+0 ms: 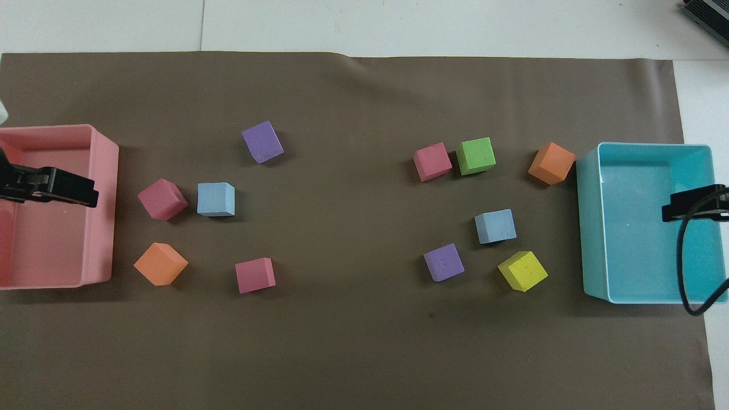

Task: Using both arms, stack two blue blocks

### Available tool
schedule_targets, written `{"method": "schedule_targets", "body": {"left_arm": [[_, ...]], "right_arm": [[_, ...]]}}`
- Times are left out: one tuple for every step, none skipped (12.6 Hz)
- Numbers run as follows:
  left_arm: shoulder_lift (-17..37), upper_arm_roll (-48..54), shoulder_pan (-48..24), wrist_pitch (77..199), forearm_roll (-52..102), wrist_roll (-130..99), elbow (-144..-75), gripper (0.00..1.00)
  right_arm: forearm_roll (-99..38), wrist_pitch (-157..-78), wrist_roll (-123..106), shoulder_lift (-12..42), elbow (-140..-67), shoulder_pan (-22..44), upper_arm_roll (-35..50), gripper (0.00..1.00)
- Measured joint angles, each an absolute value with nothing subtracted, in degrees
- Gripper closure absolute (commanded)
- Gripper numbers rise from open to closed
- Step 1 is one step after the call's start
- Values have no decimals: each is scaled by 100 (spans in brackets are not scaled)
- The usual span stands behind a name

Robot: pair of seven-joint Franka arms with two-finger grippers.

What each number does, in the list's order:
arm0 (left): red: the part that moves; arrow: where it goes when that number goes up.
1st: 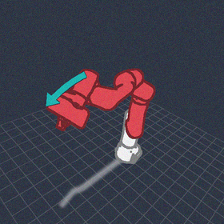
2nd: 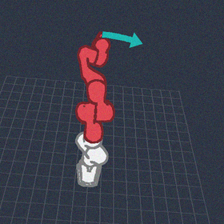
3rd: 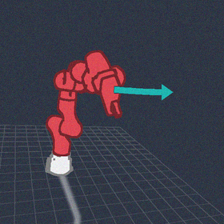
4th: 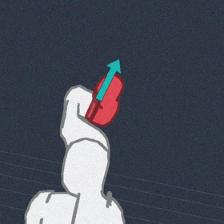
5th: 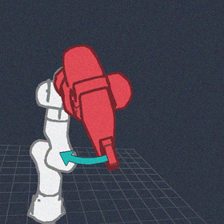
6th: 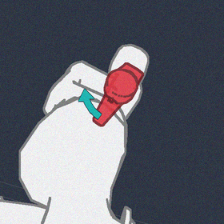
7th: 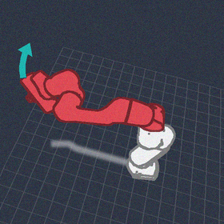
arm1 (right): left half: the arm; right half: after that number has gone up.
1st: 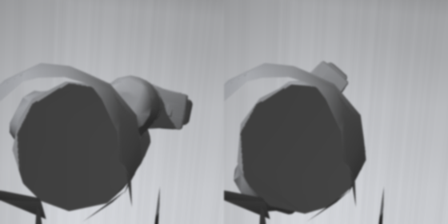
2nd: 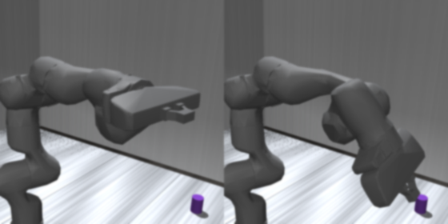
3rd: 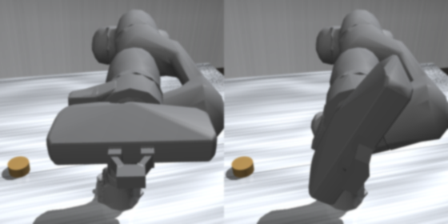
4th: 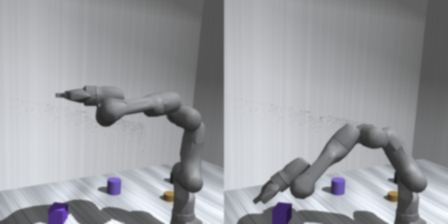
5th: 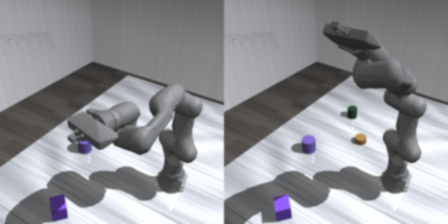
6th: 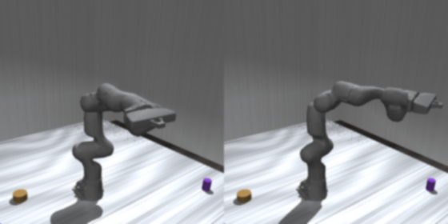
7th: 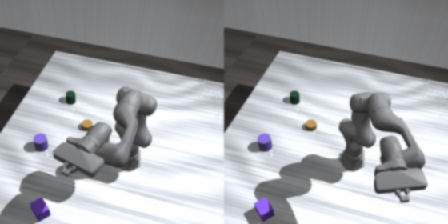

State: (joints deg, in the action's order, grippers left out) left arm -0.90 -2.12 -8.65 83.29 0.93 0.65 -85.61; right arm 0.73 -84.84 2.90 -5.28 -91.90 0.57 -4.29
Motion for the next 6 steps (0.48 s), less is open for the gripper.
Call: {"method": "schedule_targets", "body": {"left_arm": [[-90,-212,-865,8329,93,116,-8562,0],[-90,-215,-861,8329,93,228,-8564,0],[-90,-220,-853,8329,93,282,-8566,0],[-90,-225,-842,8324,93,301,-8567,0],[-90,-226,-823,8319,93,317,-8567,0],[-90,-225,-801,8315,93,337,-8567,0]], "right_arm": [[73,-8484,290,-528,-9190,57,-429,0],[73,-8484,290,-528,-9190,57,-429,0],[73,-8484,290,-528,-9190,57,-429,0],[73,-8484,290,-528,-9190,57,-429,0],[73,-8484,290,-528,-9190,57,-429,0],[73,-8484,290,-528,-9190,57,-429,0]]}}
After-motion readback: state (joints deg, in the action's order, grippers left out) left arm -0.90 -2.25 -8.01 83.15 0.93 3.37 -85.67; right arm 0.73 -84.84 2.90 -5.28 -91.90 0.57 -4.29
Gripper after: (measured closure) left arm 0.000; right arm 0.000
